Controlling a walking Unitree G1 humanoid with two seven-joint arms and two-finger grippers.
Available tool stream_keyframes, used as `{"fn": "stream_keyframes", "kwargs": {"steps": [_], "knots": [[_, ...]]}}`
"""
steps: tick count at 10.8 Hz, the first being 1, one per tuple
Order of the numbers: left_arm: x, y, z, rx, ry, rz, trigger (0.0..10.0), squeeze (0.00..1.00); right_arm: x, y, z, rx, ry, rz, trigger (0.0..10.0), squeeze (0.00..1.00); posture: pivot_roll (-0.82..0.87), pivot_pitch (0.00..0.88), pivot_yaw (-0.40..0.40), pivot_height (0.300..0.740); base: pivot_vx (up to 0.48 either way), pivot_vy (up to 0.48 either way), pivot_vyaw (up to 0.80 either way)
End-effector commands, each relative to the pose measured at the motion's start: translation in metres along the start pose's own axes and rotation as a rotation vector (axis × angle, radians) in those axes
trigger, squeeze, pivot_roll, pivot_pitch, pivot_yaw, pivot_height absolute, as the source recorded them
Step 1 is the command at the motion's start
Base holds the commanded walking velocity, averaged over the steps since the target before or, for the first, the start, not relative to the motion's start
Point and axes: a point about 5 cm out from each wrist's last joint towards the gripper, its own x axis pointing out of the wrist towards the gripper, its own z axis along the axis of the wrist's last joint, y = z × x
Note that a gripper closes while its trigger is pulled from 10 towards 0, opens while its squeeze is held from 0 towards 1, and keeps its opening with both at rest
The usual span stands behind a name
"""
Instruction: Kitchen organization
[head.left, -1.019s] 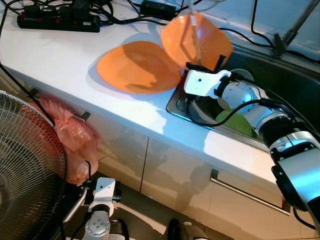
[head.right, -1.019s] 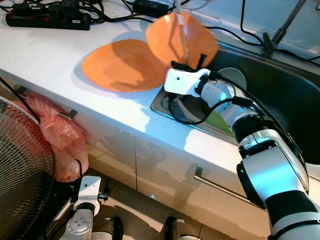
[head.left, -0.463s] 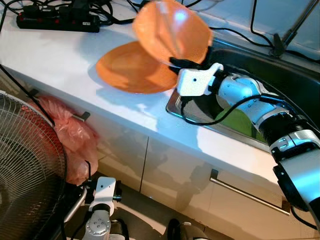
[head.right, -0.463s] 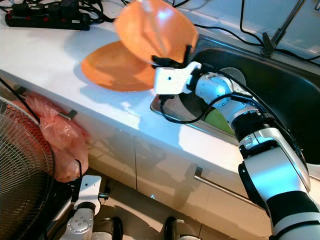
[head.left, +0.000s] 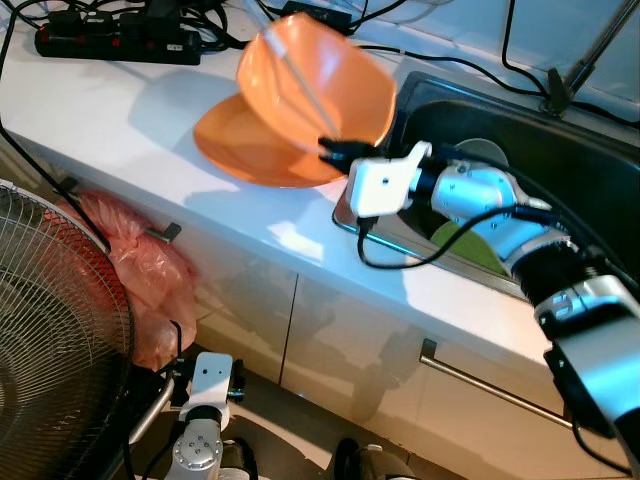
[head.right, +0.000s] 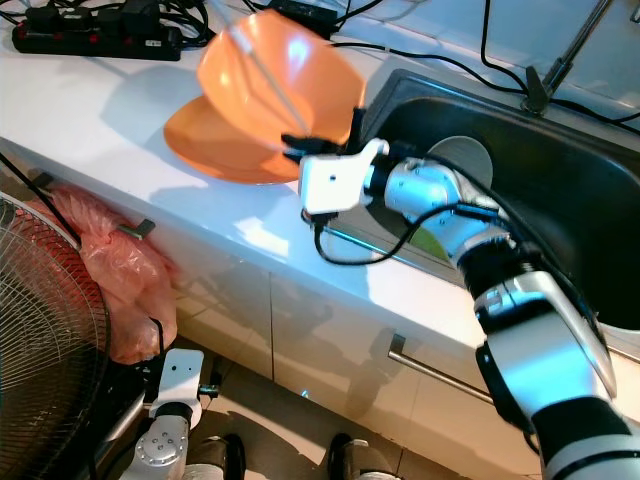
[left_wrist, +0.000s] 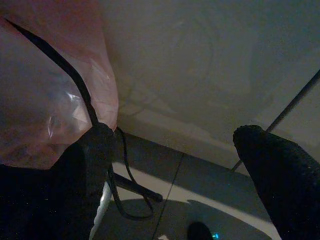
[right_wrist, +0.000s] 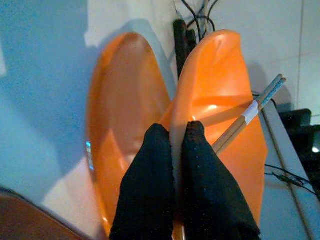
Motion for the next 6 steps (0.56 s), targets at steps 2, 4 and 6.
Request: {"fn": "stream_keyframes", "kwargs": {"steps": [2, 4, 6], "knots": [[-0.004, -0.006, -0.006, 0.010, 0.029, -0.026, 10.0, 0.00, 0.000, -0.002, 0.009, -0.007, -0.058, -0.010, 10.0, 0.00, 0.03, 0.153, -0.109, 0.740, 0.000, 0.000, 0.00], [-0.004, -0.007, -0.006, 0.010, 0.030, -0.028, 10.0, 0.00, -0.001, 0.000, 0.010, 0.003, -0.062, -0.001, 10.0, 0.00, 0.03, 0.150, -0.110, 0.740, 0.000, 0.000, 0.00], [-0.004, -0.007, -0.006, 0.010, 0.030, -0.028, 10.0, 0.00, 0.000, 0.005, 0.011, 0.017, -0.062, 0.017, 10.0, 0.00, 0.04, 0.157, -0.113, 0.740, 0.000, 0.000, 0.00]]}}
